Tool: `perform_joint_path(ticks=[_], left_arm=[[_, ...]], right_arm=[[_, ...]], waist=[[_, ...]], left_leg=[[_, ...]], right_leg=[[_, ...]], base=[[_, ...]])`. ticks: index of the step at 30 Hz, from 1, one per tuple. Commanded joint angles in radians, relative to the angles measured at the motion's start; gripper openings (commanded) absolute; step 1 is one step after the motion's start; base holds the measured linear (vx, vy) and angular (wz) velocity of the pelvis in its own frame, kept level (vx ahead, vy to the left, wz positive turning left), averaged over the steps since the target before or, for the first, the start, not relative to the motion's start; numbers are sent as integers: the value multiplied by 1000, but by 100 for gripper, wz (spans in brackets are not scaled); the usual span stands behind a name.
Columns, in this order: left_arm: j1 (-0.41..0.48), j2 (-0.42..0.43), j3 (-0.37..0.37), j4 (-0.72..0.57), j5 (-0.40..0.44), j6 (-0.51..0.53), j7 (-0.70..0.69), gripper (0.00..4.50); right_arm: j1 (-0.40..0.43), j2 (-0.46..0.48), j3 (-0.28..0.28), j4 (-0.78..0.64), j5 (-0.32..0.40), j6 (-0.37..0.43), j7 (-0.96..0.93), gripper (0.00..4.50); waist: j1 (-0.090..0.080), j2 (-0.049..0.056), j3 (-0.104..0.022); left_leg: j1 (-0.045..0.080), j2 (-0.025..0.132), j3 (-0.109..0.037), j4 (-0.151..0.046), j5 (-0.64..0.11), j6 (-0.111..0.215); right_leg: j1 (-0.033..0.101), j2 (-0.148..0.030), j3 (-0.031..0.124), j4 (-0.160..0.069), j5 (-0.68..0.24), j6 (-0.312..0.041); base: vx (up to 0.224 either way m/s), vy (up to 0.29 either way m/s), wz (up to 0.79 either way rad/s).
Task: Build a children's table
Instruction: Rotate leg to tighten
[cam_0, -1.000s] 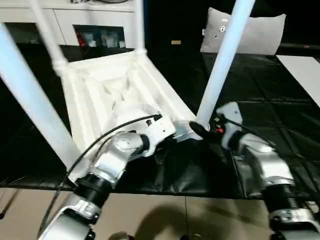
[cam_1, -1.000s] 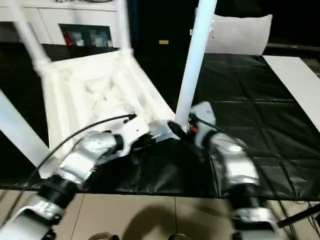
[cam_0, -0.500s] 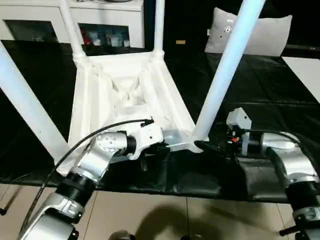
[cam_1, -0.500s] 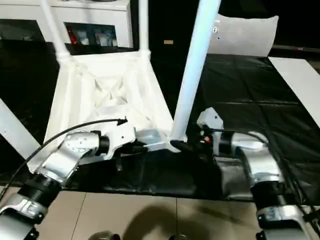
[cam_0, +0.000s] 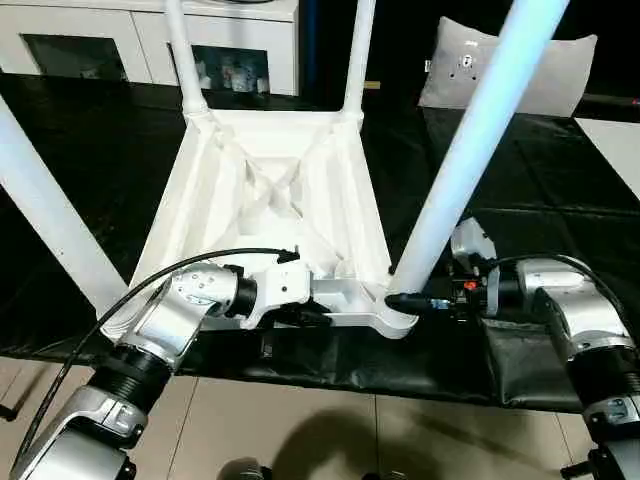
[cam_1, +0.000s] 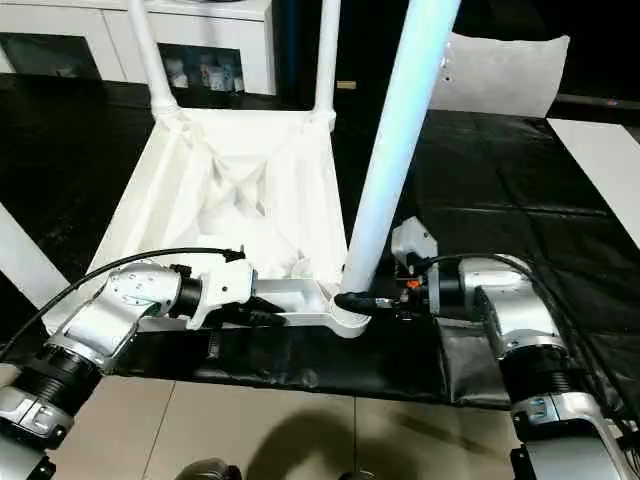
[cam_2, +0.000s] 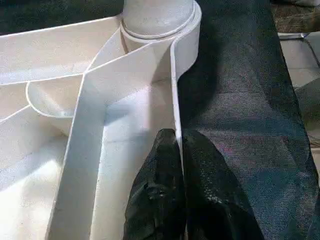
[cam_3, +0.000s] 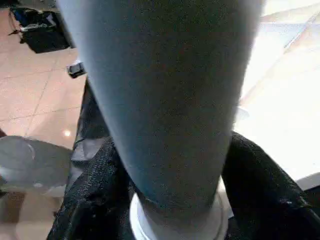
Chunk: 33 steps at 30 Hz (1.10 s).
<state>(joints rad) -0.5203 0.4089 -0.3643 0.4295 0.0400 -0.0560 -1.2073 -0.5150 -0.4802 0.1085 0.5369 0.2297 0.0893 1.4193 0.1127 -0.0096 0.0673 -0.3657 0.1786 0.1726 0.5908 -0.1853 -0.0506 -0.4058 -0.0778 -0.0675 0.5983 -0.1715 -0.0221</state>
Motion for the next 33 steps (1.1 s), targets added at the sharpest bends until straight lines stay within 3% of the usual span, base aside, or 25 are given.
perform_joint_path(ticks=[1, 9, 13, 16, 18, 19, 20, 21, 25, 26, 27, 31, 33], left_arm=[[2, 1, -29, -12, 2, -16, -31, 0], [7, -6, -15, -8, -5, -6, -10, 0], [14, -31, 12, -21, -13, 53, 53, 0], [22, -55, 26, -56, -24, 112, 93, 0], [27, -84, 38, -83, -19, 168, 153, 0], [28, -120, 44, -97, -8, 207, 213, 0], [28, -120, 44, -97, -8, 207, 213, 0], [28, -130, 44, -102, -4, 217, 231, 0], [12, -252, 54, -105, 15, 309, 379, 0], [10, -273, 50, -104, 24, 322, 403, 0], [8, -294, 45, -101, 37, 333, 430, 0], [-17, -357, 19, -83, 96, 366, 523, 0], [-25, -369, 10, -82, 115, 378, 545, 0]], right_arm=[[-18, 0, 4, 16, 5, 8, 14, 235], [-3, 5, 14, -7, 22, 37, 37, 200], [40, 29, 7, -79, 47, 99, -14, 198], [59, 60, 6, -113, 28, 134, -112, 198], [64, 114, -5, -132, -1, 163, -249, 198], [62, 172, -22, -141, -21, 192, -378, 198], [62, 172, -22, -141, -21, 192, -378, 198], [59, 189, -28, -142, -28, 202, -420, 197], [25, 309, -69, -109, -79, 259, -698, 196], [18, 333, -87, -102, -77, 274, -751, 196], [12, 353, -99, -95, -82, 280, -802, 196], [1, 404, -104, -70, -127, 237, -933, 196], [2, 429, -121, -76, -111, 232, -955, 251]], waist=[[-1, -11, -72], [-2, -14, -69], [-2, -21, -65], [-3, -18, -62], [-11, -13, -55], [-21, -16, -50], [-21, -16, -50], [-35, -21, -48], [-59, -22, -42], [-65, -33, -47], [-67, -27, -47], [-69, -26, -49], [-67, -26, -53]], left_leg=[[8, 56, -7, -65, -140, 85], [8, 55, -7, -65, -144, 82], [7, 56, -6, -67, -133, 85], [10, 55, -8, -70, -166, 72], [12, 53, -11, -77, -214, 39], [10, 52, -15, -82, -239, 20], [10, 52, -15, -82, -239, 20], [6, 44, -22, -84, -280, 4], [14, 42, -22, -83, -312, 0], [12, 41, -24, -82, -305, 0], [13, 40, -24, -82, -293, 6], [11, 40, -19, -80, -265, 31], [8, 41, -16, -80, -228, 43]], right_leg=[[53, -73, 45, -55, -180, -245], [53, -71, 45, -56, -195, -240], [53, -71, 47, -56, -195, -233], [49, -74, 47, -65, -268, -216], [44, -74, 48, -75, -366, -187], [43, -75, 48, -81, -422, -167], [43, -75, 48, -81, -422, -167], [48, -77, 40, -92, -533, -117], [31, -74, 42, -106, -596, -87], [35, -75, 40, -107, -606, -78], [33, -75, 41, -108, -597, -77], [31, -73, 45, -107, -524, -90], [35, -71, 48, -98, -440, -110]], base=[[0, 0, 0], [0, 0, 0], [0, 0, 0], [0, 0, 0], [0, 0, 0], [0, 0, 0], [0, 0, 0], [0, 0, 0], [0, 0, 0], [0, 0, 0], [0, 0, 0], [0, 0, 0], [0, 0, 0]])
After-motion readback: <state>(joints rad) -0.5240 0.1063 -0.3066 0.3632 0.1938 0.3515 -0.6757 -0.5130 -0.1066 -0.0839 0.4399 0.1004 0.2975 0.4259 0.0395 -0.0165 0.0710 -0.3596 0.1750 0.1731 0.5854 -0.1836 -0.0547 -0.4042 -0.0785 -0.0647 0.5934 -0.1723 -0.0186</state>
